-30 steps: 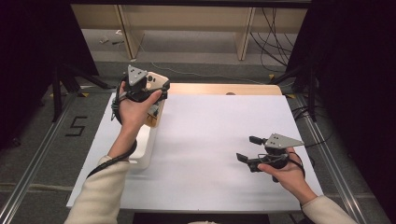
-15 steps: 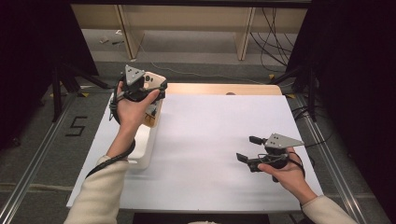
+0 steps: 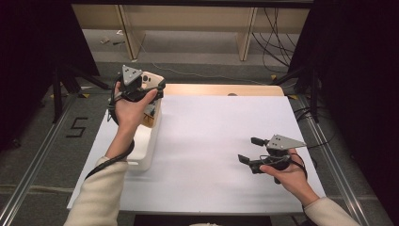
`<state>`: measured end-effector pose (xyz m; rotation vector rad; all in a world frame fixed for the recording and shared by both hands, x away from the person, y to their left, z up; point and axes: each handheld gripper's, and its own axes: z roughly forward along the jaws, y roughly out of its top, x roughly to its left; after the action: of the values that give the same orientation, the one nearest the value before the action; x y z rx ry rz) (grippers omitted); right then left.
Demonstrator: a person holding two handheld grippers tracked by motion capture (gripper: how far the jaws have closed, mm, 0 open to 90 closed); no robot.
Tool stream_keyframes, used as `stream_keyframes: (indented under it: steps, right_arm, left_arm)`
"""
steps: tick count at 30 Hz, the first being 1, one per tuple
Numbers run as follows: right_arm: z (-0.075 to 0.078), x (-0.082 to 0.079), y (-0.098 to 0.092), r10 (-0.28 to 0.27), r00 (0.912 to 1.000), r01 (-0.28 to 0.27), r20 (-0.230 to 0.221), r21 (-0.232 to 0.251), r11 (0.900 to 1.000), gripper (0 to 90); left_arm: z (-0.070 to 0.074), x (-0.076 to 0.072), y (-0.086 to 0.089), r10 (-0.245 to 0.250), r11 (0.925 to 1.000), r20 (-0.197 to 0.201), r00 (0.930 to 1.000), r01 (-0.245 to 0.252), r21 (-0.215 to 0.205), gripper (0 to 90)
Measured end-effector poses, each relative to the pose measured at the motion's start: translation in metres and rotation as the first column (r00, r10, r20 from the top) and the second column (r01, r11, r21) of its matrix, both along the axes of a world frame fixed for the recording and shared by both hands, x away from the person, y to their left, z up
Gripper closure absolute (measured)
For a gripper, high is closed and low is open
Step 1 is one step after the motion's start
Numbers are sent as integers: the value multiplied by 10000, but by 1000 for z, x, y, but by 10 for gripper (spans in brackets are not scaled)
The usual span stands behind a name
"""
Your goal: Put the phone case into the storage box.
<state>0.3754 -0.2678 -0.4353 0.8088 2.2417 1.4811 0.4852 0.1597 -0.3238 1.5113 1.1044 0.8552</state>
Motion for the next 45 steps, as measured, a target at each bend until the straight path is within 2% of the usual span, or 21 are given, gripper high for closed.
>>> stream_keyframes:
  steps: [45]
  right_arm:
    - [0,0,0,14,10000,-14,1,-6,10000,154]
  left_arm:
    - [-8,6,16,680,9976,-126,9976,-682,-140,111]
